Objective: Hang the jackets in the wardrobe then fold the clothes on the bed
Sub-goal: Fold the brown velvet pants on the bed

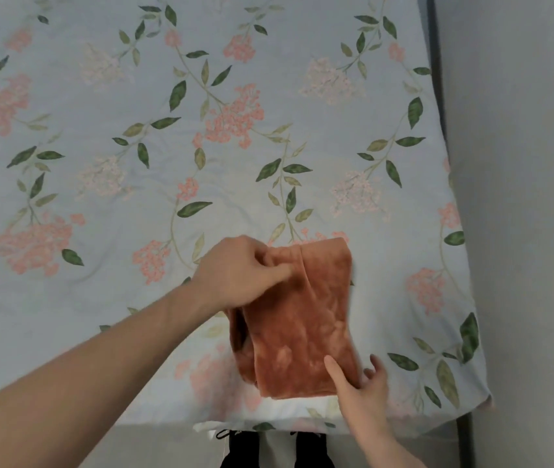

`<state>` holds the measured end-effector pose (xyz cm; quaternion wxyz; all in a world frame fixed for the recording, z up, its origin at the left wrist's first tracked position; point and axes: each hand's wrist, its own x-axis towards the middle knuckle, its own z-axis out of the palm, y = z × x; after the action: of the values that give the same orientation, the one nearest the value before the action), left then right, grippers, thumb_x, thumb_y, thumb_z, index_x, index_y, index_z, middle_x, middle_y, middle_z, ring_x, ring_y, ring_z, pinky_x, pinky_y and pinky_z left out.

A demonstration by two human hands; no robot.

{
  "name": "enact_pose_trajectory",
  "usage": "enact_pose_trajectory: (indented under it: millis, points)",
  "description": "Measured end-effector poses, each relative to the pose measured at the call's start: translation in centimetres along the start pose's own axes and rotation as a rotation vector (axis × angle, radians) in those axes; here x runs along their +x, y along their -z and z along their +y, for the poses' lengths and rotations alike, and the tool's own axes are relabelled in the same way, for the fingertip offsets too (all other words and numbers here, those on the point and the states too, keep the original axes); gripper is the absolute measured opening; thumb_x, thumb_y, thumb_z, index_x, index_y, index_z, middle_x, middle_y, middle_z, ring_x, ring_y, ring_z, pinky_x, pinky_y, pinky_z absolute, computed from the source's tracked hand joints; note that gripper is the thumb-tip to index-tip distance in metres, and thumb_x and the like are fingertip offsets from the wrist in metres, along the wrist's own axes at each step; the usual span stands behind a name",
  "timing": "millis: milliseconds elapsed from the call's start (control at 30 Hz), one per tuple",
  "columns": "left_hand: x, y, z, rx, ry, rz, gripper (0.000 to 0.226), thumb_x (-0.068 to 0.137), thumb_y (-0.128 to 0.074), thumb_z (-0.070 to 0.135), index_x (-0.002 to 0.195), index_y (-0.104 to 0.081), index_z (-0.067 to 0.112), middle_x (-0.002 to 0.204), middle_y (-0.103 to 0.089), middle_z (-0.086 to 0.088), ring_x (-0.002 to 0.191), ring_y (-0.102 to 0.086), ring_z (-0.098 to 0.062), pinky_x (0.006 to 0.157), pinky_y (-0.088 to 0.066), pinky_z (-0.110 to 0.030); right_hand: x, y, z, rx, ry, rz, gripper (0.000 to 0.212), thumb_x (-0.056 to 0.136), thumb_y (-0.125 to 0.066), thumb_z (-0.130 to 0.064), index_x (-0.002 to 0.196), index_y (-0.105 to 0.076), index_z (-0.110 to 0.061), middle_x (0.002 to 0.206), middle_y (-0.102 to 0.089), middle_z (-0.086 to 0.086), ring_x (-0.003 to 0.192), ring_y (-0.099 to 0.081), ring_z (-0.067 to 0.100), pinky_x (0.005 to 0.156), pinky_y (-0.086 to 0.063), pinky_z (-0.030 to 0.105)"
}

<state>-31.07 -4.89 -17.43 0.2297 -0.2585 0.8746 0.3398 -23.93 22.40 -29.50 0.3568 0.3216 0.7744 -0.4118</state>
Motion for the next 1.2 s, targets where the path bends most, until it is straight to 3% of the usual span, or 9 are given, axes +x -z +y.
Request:
enact_pose_trajectory:
  millis: [100,200,267,400,533,633,767,1000,1200]
  points:
    - [5.1,0.3,1.3,-0.069,-0.143,-0.02,0.059,0.072,-0.08,0.065,0.122,-0.063,0.037,0.125,-0.064,0.016,0.118,-0.058,-0.007,0.099,-0.049,-0.031,-1.3,-0.8,0.4,0.224,-0.133,-0.052,0.096,0.068,-0.093,-0.038,0.141,-0.041,-0.005,0.11,-0.064,0.002,0.103,-0.062,0.019,0.099,-0.044,0.033]
    - [8.7,-1.7,-0.3,0.034,-0.004,-0.365,0.123,0.053,-0.083,0.079,0.156,-0.031,0.035,0.16,-0.037,0.006,0.144,-0.04,-0.021,0.118,-0.036,-0.043,-2.4,-2.0,0.4,0.229,-0.144,-0.15,0.093,0.062,-0.094,-0.052,0.136,-0.045,-0.026,0.112,-0.064,-0.01,0.112,-0.06,0.015,0.108,-0.043,0.033]
    - [8.7,-3.0,-1.8,0.17,0.066,-0.509,0.135,0.042,-0.085,0.083,0.155,-0.03,0.034,0.156,-0.043,0.007,0.139,-0.046,-0.023,0.116,-0.038,-0.044,-2.5,-2.6,-0.1,0.261,-0.154,-0.187,0.11,0.043,-0.096,-0.068,0.137,-0.047,-0.037,0.123,-0.065,-0.013,0.119,-0.06,0.012,0.113,-0.044,0.04]
    - [6.7,-3.9,-4.1,0.084,0.062,-0.349,0.083,0.051,-0.09,0.069,0.118,-0.058,0.033,0.12,-0.066,0.008,0.108,-0.062,-0.019,0.099,-0.05,-0.037,-1.0,-2.2,-1.0,0.41,-0.13,-0.18,0.101,0.04,-0.101,-0.051,0.13,-0.061,-0.028,0.118,-0.074,-0.007,0.108,-0.071,0.013,0.103,-0.054,0.046]
    - [2.4,-4.0,-9.4,-0.216,0.23,-0.215,0.081,0.044,-0.088,0.078,0.109,-0.071,0.033,0.102,-0.076,0.015,0.096,-0.072,-0.008,0.093,-0.057,-0.036,-0.2,-0.6,-3.8,0.424,0.04,-0.11,0.057,0.071,-0.089,-0.022,0.12,-0.059,-0.025,0.112,-0.074,0.002,0.101,-0.073,0.019,0.087,-0.06,0.042]
    - [-1.3,-5.4,-12.3,-0.371,0.351,-0.15,0.084,0.05,-0.083,0.082,0.113,-0.067,0.028,0.104,-0.075,0.011,0.095,-0.071,-0.008,0.09,-0.056,-0.033,1.0,0.0,-5.8,0.363,0.131,-0.17,0.063,0.087,-0.08,-0.029,0.139,-0.043,-0.034,0.126,-0.067,-0.004,0.109,-0.069,0.02,0.071,-0.056,0.033]
    - [-4.4,-8.6,-13.7,-0.533,0.436,-0.09,0.102,0.057,-0.09,0.067,0.134,-0.042,0.02,0.117,-0.063,0.011,0.1,-0.064,-0.006,0.087,-0.051,-0.029,0.8,-1.4,-6.1,0.152,0.186,-0.288,0.08,0.078,-0.087,-0.045,0.138,-0.034,-0.049,0.128,-0.054,-0.023,0.113,-0.061,0.008,0.097,-0.053,0.039]
    - [-5.4,-11.2,-13.6,-0.542,0.474,0.012,0.105,0.056,-0.082,0.077,0.139,-0.037,0.033,0.114,-0.063,0.013,0.103,-0.064,-0.017,0.098,-0.051,-0.039,1.1,-2.9,-5.6,-0.086,0.275,-0.266,0.103,0.07,-0.093,-0.04,0.148,-0.027,-0.043,0.129,-0.055,-0.015,0.113,-0.059,0.007,0.098,-0.045,0.029]
    - [-7.6,-8.0,-11.7,-0.685,0.414,-0.106,0.087,0.059,-0.08,0.08,0.126,-0.05,0.033,0.114,-0.069,0.016,0.101,-0.068,-0.004,0.091,-0.053,-0.028,-1.7,-1.2,-6.7,-0.072,0.238,-0.249,0.069,0.08,-0.085,-0.042,0.137,-0.047,-0.035,0.122,-0.065,-0.01,0.107,-0.065,0.012,0.1,-0.051,0.037]
